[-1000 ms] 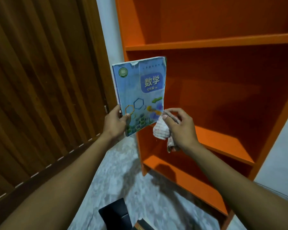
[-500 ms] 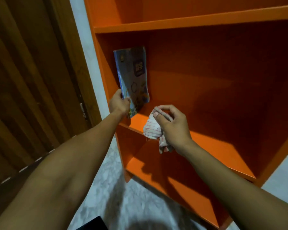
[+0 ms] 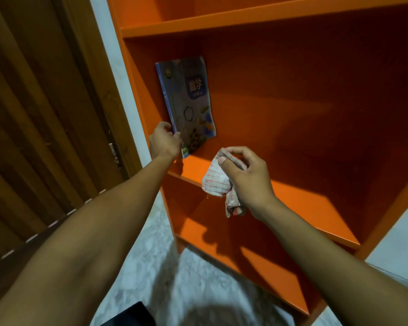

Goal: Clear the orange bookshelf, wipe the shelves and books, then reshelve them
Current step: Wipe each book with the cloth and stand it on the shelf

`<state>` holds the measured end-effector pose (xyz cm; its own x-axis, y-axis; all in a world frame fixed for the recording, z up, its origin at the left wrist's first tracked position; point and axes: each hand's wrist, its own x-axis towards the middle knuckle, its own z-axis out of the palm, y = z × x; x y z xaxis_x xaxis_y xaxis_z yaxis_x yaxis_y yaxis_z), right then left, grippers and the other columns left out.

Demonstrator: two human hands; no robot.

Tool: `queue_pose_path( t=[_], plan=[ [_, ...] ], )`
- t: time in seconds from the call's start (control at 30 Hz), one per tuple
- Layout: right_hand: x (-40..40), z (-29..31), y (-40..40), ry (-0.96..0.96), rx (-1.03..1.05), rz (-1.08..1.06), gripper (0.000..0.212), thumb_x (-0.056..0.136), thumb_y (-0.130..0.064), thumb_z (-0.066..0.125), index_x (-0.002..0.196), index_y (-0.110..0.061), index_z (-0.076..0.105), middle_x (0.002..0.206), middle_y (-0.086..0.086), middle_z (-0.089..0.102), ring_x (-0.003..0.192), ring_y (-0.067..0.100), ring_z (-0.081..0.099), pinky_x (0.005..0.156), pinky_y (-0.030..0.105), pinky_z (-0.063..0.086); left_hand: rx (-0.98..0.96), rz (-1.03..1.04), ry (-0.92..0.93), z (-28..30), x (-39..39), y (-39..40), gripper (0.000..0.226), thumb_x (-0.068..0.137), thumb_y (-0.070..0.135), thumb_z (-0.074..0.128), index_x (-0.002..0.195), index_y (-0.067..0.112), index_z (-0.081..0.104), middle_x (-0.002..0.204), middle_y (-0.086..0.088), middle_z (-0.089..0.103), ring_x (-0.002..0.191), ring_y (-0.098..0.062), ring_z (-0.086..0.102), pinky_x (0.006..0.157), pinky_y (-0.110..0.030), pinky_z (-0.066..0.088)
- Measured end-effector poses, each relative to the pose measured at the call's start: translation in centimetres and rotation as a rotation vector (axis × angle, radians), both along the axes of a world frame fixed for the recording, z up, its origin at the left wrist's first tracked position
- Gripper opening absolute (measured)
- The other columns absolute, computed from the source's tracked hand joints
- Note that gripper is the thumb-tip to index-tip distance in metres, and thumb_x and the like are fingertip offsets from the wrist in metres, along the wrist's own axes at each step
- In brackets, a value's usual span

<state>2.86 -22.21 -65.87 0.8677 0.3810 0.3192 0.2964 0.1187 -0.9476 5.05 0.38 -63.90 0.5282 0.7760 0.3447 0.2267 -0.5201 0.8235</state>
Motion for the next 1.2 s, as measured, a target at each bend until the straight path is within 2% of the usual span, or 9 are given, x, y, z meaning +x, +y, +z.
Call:
queue_pose_path(
  t=[0.13, 0.4, 0.5, 0.6, 0.7, 0.83, 0.93, 1.0, 1.2],
  plan=[
    [-2.2, 0.2, -0.5, 0.023, 0.02, 0.041, 0.013, 0.093, -0.018, 0.068, 0.106, -0.021, 0.067, 0.103, -0.013, 0.07, 0.093, 0.005, 0.068, 0.082, 0.037, 0.058, 0.165, 0.022, 0.011, -0.1, -5.9, -1.0, 0.025, 0.1, 0.019, 0.053, 0.124, 0.015, 0.058, 0.102, -0.002, 0.066, 0.077, -0.007, 0.046, 0.067, -0.018, 0.039],
    [-8.7, -1.6, -1.0, 0.101, -0.031, 0.136, 0.009, 0.092, -0.014, 0.069, 0.1, -0.016, 0.066, 0.103, -0.002, 0.07, 0.093, 0.014, 0.066, 0.075, 0.03, 0.052, 0.214, -0.067, 0.017, -6.4, -19.0, -2.8, 0.017, 0.099, 0.018, 0.056, 0.114, 0.016, 0.062, 0.098, 0.0, 0.07, 0.084, -0.014, 0.065, 0.069, -0.026, 0.053],
    [-11.1, -3.1, -1.0, 0.12, -0.09, 0.183, 0.013, 0.092, -0.01, 0.069, 0.104, -0.008, 0.065, 0.1, -0.007, 0.068, 0.09, 0.006, 0.063, 0.076, 0.026, 0.051, 0.107, -0.118, 0.131, -12.5, -24.1, -3.7, 0.012, 0.097, 0.019, 0.056, 0.107, 0.021, 0.063, 0.09, -0.001, 0.069, 0.079, -0.017, 0.066, 0.068, -0.03, 0.053],
    [-12.7, -4.9, -0.8, 0.097, -0.196, 0.237, 0.01, 0.091, -0.015, 0.07, 0.097, -0.019, 0.064, 0.1, -0.003, 0.068, 0.088, 0.013, 0.064, 0.074, 0.032, 0.051, -0.1, -0.159, 0.322, -19.6, -28.6, -5.0, 0.014, 0.096, 0.018, 0.059, 0.108, 0.023, 0.06, 0.086, 0.001, 0.066, 0.074, -0.015, 0.065, 0.064, -0.023, 0.05],
    [-13.6, -6.4, -0.2, 0.058, -0.273, 0.281, 0.009, 0.093, -0.017, 0.069, 0.098, -0.021, 0.063, 0.096, -0.004, 0.065, 0.081, 0.012, 0.061, 0.066, 0.029, 0.048, -0.361, -0.213, 0.488, -26.2, -32.2, -6.6, 0.024, 0.091, 0.006, 0.065, 0.109, 0.018, 0.053, 0.081, 0.002, 0.057, 0.075, -0.014, 0.058, 0.075, -0.025, 0.048],
    [-14.1, -8.3, 0.5, 0.037, -0.355, 0.327, 0.015, 0.094, -0.022, 0.068, 0.107, -0.018, 0.063, 0.11, 0.003, 0.065, 0.093, 0.02, 0.064, 0.07, 0.032, 0.051, -0.462, -0.247, 0.819, -31.8, -35.2, -8.2, 0.059, 0.083, 0.039, 0.075, 0.13, 0.017, 0.046, 0.117, 0.002, 0.054, 0.112, -0.026, 0.057, 0.085, -0.032, 0.044],
    [-14.0, -9.0, 1.0, 0.046, -0.362, 0.335, 0.014, 0.093, -0.023, 0.069, 0.105, -0.02, 0.064, 0.111, 0.004, 0.065, 0.094, 0.019, 0.063, 0.071, 0.033, 0.049, -0.433, -0.236, 1.03, -35.1, -36.3, -9.1, 0.094, 0.064, 0.067, 0.07, 0.141, 0.025, 0.036, 0.138, -0.004, 0.052, 0.121, -0.03, 0.054, 0.094, -0.041, 0.046],
    [-13.7, -9.1, 1.2, 0.045, -0.353, 0.332, 0.011, 0.093, -0.021, 0.069, 0.102, -0.021, 0.063, 0.108, 0.002, 0.066, 0.092, 0.017, 0.063, 0.07, 0.031, 0.049, -0.322, -0.217, 1.138, -35.9, -36.7, -10.0, 0.091, 0.069, 0.057, 0.073, 0.146, 0.028, 0.033, 0.148, -0.009, 0.043, 0.13, -0.033, 0.046, 0.104, -0.052, 0.042],
    [-13.1, -9.3, 1.5, 0.037, -0.37, 0.312, 0.011, 0.093, -0.018, 0.068, 0.103, -0.019, 0.062, 0.104, 0.0, 0.064, 0.09, 0.017, 0.063, 0.073, 0.036, 0.052, -0.195, -0.181, 1.162, -36.3, -36.5, -10.9, 0.081, 0.08, 0.046, 0.074, 0.146, 0.021, 0.034, 0.15, -0.012, 0.038, 0.133, -0.034, 0.04, 0.106, -0.051, 0.04]
  ],
)
